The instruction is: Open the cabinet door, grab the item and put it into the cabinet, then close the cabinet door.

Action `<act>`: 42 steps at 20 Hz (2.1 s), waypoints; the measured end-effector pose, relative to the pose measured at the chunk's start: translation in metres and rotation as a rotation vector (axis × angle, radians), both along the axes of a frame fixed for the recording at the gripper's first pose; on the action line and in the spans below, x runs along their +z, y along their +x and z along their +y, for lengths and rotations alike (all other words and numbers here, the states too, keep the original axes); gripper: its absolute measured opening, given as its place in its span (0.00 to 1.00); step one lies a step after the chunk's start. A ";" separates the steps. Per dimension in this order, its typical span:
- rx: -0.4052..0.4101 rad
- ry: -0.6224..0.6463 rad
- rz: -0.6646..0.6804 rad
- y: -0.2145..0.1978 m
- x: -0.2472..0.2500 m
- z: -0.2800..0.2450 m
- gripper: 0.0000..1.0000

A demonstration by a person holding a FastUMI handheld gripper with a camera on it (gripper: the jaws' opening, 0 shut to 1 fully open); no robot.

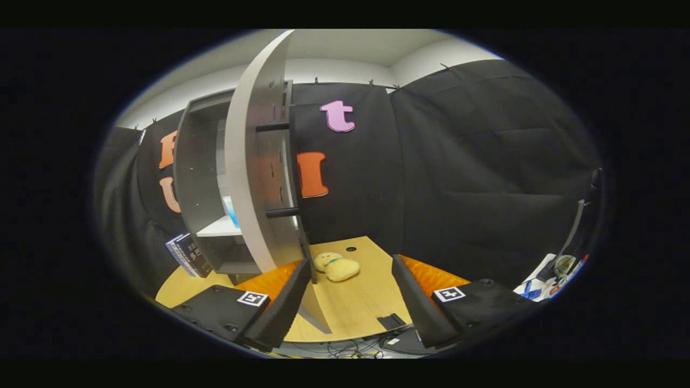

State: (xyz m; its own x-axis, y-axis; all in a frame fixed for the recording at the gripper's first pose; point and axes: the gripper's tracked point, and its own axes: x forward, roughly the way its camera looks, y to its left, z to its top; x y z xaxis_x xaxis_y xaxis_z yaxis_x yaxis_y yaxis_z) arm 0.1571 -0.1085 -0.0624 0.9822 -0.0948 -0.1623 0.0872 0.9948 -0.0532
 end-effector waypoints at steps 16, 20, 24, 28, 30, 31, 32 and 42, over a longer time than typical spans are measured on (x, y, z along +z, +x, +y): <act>0.150 0.003 0.031 -0.009 -0.013 0.079 0.96; 0.201 0.017 0.045 -0.007 -0.017 0.105 0.96; 0.257 0.029 0.055 0.000 -0.024 0.143 0.96; 0.294 0.019 0.055 0.013 -0.029 0.183 0.96; 0.300 0.011 0.054 0.022 -0.032 0.199 0.96; 0.299 0.008 0.052 0.027 -0.033 0.208 0.96; 0.298 0.007 0.050 0.033 -0.035 0.216 0.96; 0.336 -0.035 0.031 0.121 -0.059 0.313 0.97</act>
